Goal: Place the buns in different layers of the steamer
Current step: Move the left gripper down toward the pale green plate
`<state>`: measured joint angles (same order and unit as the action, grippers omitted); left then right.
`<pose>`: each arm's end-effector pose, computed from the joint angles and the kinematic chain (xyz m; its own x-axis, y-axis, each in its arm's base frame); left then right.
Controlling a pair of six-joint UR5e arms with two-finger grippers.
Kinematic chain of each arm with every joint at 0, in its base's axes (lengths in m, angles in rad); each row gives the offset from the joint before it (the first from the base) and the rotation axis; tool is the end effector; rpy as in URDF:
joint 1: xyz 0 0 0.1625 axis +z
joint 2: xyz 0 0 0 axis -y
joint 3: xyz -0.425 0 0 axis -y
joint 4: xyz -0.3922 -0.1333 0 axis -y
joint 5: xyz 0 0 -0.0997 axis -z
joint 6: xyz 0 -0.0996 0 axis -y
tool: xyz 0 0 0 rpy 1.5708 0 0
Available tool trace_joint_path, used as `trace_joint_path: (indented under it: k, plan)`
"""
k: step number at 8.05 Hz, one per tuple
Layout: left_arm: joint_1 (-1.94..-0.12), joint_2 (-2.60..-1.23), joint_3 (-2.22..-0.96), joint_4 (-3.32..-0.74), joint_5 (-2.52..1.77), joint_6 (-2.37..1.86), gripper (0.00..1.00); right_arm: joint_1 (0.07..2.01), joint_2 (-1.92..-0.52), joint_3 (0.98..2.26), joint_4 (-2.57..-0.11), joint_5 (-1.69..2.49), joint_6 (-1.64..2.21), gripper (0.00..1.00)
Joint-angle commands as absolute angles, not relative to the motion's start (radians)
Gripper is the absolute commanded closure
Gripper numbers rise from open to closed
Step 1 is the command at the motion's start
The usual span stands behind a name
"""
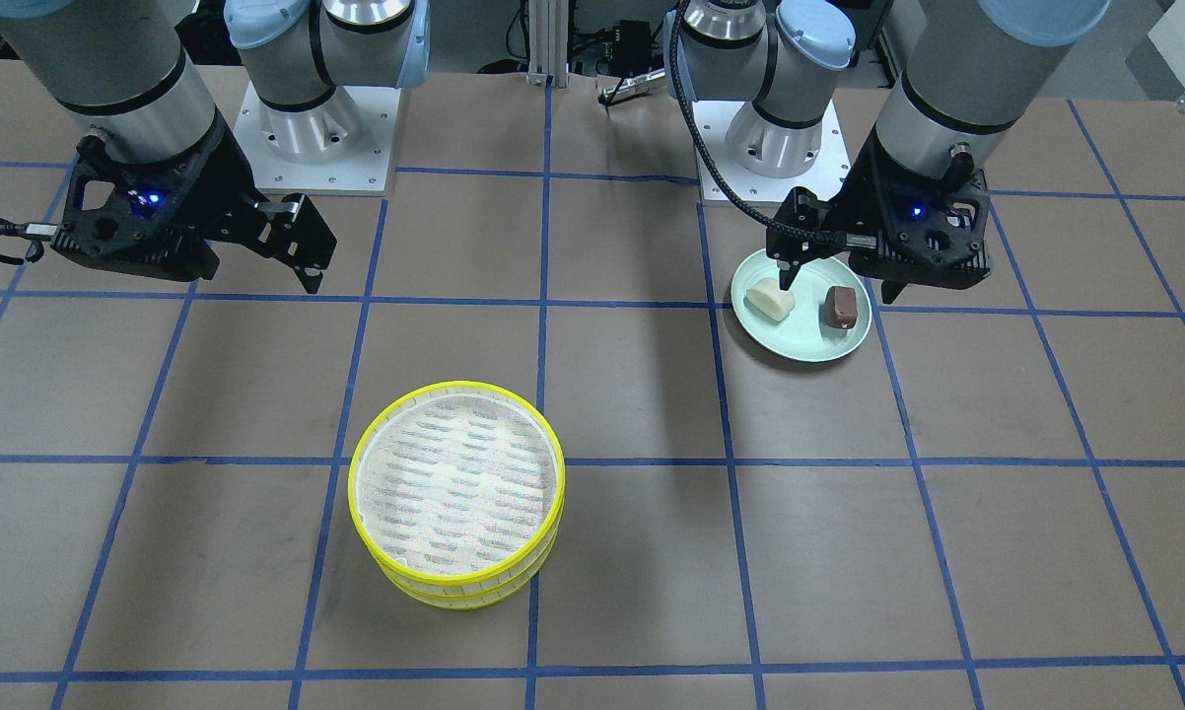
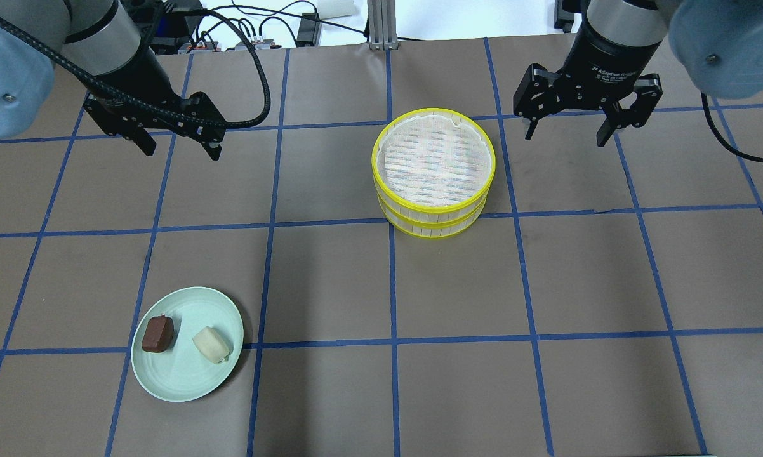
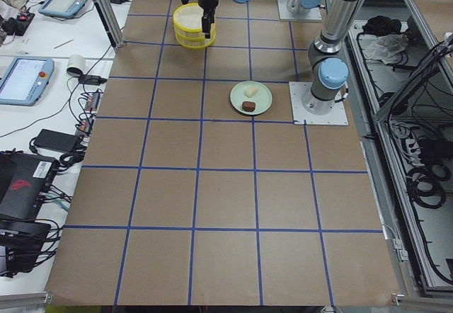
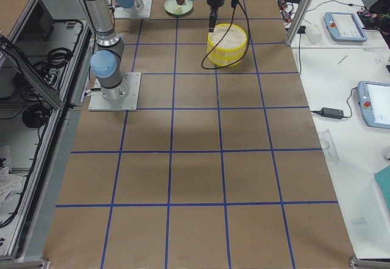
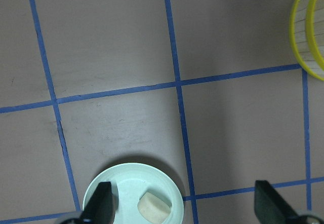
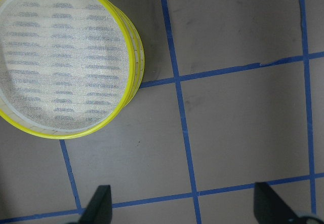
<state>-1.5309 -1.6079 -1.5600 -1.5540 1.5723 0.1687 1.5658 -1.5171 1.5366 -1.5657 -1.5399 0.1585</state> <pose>-0.1128 -0.5115 0.4763 -0.9917 0.1285 0.0001 0.1284 0.9917 0.0096 0.1338 -0.5128 0.4773 -0.9862 0.1635 -0.0266 0.1627 0.9862 0.0292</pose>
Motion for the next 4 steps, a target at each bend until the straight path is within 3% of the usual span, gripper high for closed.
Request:
trace_joint_path:
  k: [1, 4]
  plan:
    - [-1.531, -1.608, -1.560, -1.555, 1.575, 0.169, 0.00, 1.566, -1.517, 1.537, -1.565, -1.537, 0.160, 0.00]
    - [-1.519, -1.626, -1.600, -1.555, 1.563, 0.170, 0.00, 1.565, -1.516, 1.537, -1.568, -1.536, 0.160, 0.00]
